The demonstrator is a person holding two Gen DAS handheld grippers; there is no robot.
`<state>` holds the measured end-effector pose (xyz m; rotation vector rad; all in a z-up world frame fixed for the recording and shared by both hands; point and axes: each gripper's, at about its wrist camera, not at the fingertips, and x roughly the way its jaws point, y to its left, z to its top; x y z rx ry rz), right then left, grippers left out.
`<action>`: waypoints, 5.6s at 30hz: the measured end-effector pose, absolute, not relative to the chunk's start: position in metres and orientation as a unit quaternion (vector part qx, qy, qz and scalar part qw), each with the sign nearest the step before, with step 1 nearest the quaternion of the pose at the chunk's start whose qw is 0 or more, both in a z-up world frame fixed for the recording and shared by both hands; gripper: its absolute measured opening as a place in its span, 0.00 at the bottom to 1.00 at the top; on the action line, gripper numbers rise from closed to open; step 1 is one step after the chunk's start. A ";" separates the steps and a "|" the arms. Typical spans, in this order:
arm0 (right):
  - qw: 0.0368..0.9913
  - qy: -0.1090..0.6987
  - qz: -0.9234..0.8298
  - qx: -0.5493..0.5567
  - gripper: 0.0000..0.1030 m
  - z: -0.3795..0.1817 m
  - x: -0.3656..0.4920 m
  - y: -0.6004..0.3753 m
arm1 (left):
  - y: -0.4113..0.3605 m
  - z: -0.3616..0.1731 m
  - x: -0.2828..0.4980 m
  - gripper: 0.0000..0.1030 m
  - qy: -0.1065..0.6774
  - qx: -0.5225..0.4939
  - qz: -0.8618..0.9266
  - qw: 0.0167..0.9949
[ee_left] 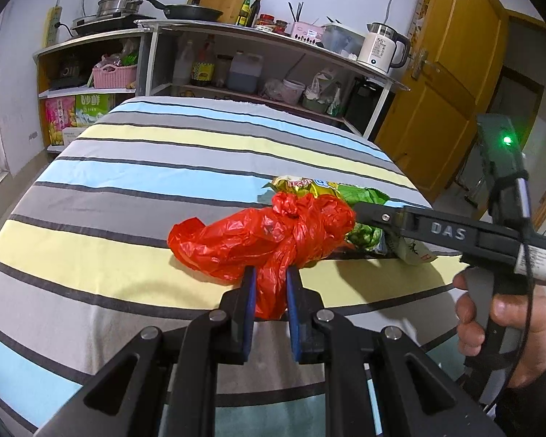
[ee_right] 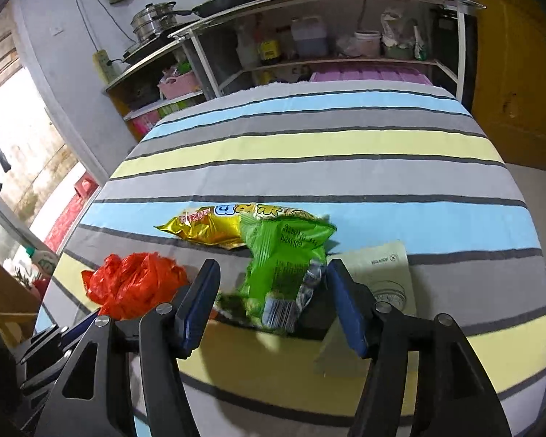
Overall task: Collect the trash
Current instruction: 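Grasp the green snack packet with the right gripper and lift it, then carry the red plastic bag and green packet over the wastebasket and open both grippers, then move both grippers back over the table toward the yellow chip bag and paper packet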
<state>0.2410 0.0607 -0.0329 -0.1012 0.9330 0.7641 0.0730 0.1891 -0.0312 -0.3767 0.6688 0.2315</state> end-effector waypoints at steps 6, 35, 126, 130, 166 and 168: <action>0.824 0.440 0.351 -0.073 0.41 -0.041 0.244 0.070 | 0.192 -0.031 0.073 0.16 0.324 -0.188 0.112 0.920; 0.853 0.377 0.358 -0.039 0.27 0.014 0.185 -0.034 | 0.136 0.013 0.067 0.14 0.299 -0.148 0.090 0.938; 0.922 0.343 0.168 0.057 0.45 0.019 0.193 -0.270 | -0.063 0.028 0.185 0.20 0.321 -0.085 -0.109 0.937; 0.924 0.334 0.183 0.043 0.45 0.028 0.179 -0.255 | -0.048 0.032 0.169 0.20 0.312 -0.090 -0.092 0.941; 0.886 0.329 0.325 -0.025 0.47 0.021 0.152 -0.128 | 0.077 0.019 0.087 0.23 0.295 -0.106 0.055 0.948; 0.882 0.333 0.331 -0.029 0.47 0.019 0.153 -0.120 | 0.084 0.018 0.086 0.23 0.295 -0.107 0.062 0.947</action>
